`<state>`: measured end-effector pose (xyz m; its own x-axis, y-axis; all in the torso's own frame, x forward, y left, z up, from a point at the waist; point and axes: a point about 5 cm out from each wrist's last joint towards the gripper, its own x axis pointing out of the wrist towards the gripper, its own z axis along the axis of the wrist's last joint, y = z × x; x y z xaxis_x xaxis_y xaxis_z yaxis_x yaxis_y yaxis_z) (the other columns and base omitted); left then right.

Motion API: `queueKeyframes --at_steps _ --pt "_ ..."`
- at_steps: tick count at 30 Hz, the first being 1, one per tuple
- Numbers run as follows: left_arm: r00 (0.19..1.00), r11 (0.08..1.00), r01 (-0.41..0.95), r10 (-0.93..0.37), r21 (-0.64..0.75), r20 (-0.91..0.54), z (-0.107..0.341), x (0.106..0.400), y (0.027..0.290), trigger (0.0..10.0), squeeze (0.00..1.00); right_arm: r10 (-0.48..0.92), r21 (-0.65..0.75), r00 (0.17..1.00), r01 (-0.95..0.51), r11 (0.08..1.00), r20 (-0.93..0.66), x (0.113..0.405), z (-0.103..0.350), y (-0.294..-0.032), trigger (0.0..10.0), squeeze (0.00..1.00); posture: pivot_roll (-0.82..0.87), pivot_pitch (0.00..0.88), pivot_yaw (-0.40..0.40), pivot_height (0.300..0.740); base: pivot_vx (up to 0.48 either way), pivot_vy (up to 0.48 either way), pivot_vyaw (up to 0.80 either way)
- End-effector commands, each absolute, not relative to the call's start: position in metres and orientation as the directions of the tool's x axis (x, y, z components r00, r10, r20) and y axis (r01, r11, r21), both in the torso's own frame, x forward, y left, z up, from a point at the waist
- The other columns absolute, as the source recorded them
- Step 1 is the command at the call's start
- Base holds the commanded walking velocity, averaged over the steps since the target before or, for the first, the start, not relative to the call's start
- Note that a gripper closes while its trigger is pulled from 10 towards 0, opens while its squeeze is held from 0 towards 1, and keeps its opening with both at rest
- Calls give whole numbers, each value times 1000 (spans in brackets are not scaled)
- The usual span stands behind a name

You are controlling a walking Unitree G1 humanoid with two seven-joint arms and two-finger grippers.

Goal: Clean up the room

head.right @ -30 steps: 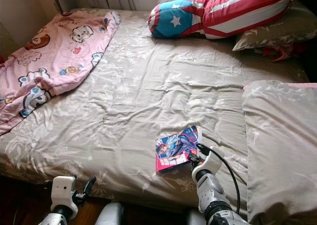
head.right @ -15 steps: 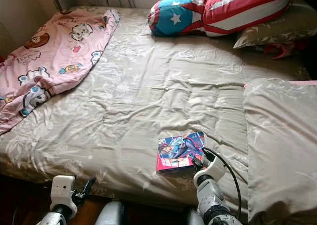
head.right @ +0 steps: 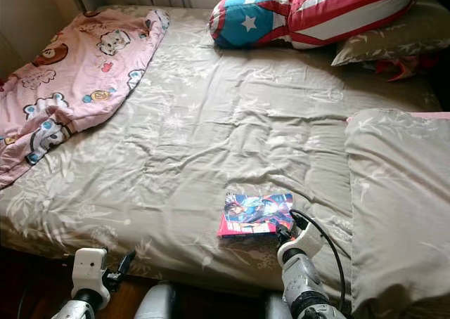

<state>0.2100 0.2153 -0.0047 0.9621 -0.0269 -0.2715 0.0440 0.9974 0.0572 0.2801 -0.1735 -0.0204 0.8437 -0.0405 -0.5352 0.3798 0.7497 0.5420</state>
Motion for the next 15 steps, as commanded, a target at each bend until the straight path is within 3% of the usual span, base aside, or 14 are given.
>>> queueKeyframes --at_steps 1,9,10,11,15 --pt "955 996 58 -36 69 -296 -7 207 214 10000 0 -53 529 823 411 743 -566 272 -28 -174 10000 545 143 200 43 653 0 0 0" --pt "954 996 58 -36 63 -297 -7 209 213 10000 0 -74 515 815 431 741 -575 269 -29 -181 10000 541 129 191 39 653 0 0 0" --pt "954 996 58 -37 62 -296 -7 210 212 10000 0 -76 512 813 432 742 -577 269 -30 -182 10000 506 127 188 38 653 0 0 0" --pt "954 997 59 -40 57 -296 -8 212 210 10000 0 -84 500 805 442 745 -587 265 -32 -185 10000 0 120 181 34 653 0 0 0" --pt "953 997 59 -43 45 -300 -9 216 206 10000 0 -99 480 791 459 747 -604 257 -37 -191 10000 0 107 166 27 653 0 0 0"
